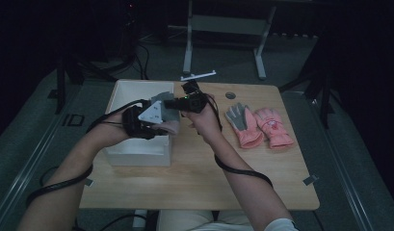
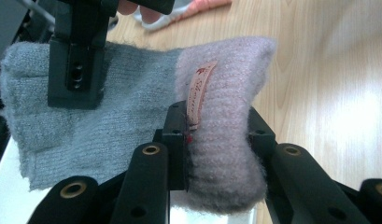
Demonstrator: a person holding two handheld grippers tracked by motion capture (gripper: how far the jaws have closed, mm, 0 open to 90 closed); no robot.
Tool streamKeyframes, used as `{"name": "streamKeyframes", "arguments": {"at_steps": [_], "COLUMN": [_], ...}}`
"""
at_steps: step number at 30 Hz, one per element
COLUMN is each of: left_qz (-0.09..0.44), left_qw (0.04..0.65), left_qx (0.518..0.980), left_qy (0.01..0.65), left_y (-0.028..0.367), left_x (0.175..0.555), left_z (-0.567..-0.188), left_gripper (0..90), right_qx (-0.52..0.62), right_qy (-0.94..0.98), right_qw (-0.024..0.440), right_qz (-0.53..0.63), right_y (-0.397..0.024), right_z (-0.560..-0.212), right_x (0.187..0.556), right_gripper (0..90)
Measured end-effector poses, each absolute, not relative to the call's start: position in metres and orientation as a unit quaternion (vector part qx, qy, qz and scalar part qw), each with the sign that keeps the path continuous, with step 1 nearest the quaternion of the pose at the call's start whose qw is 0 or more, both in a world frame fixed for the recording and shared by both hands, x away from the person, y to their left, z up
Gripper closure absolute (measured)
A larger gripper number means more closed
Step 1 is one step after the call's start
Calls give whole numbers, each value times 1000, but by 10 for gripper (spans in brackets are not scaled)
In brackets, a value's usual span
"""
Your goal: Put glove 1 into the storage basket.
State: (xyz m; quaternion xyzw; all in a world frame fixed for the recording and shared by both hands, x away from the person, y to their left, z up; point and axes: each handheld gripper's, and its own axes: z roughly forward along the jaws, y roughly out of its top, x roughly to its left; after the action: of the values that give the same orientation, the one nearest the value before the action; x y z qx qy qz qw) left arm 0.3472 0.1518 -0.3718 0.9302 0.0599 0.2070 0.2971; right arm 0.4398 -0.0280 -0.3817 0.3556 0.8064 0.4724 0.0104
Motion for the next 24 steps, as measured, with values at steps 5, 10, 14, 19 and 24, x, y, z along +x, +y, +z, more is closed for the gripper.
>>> {"name": "streamKeyframes", "arguments": {"at_steps": [5, 10, 14, 19, 24], "left_qz": [206, 197, 182, 179, 189], "left_qw": [279, 269, 267, 250, 203], "left_qx": [936, 941, 945, 951, 961], "left_qy": [64, 58, 54, 41, 19], "left_y": [176, 193, 203, 202, 198], "left_x": [349, 353, 359, 363, 369], "left_z": [-383, -393, -406, -427, -446], "left_gripper": [686, 678, 678, 679, 680], "right_qx": [349, 352, 356, 366, 374], "right_qy": [814, 816, 821, 830, 835], "right_qw": [8, 1, -2, 1, 4], "right_qz": [463, 459, 446, 421, 403], "right_y": [-1, 14, 26, 33, 39], "right_z": [-390, -399, -411, -431, -441], "right_x": [443, 445, 447, 452, 455], "right_gripper": [740, 740, 740, 739, 738]}}
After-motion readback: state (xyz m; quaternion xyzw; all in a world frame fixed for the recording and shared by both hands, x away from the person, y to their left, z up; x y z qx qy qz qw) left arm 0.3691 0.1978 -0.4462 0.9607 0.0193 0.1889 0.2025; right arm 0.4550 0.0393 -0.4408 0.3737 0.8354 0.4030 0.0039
